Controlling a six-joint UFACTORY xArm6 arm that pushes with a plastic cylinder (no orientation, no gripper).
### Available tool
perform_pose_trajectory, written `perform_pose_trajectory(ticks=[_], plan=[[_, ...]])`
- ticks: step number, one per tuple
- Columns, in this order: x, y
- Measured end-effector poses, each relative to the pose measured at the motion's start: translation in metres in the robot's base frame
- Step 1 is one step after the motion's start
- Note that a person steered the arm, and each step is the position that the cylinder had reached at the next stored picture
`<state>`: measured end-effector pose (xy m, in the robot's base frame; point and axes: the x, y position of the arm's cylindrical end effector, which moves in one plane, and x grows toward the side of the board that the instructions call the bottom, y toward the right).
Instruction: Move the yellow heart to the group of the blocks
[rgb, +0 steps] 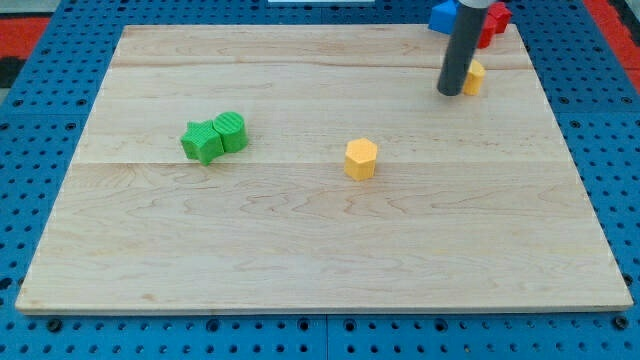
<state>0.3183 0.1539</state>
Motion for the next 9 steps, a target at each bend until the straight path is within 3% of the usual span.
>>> perform_pose_trajectory(ticks=[1,4,5,7,8,9], plan=[[-0.021,0.009],[0.048,0.024],[0.028,0.024],[-0.052,0.057],[-0.063,0.067],[-0.025,0.066]])
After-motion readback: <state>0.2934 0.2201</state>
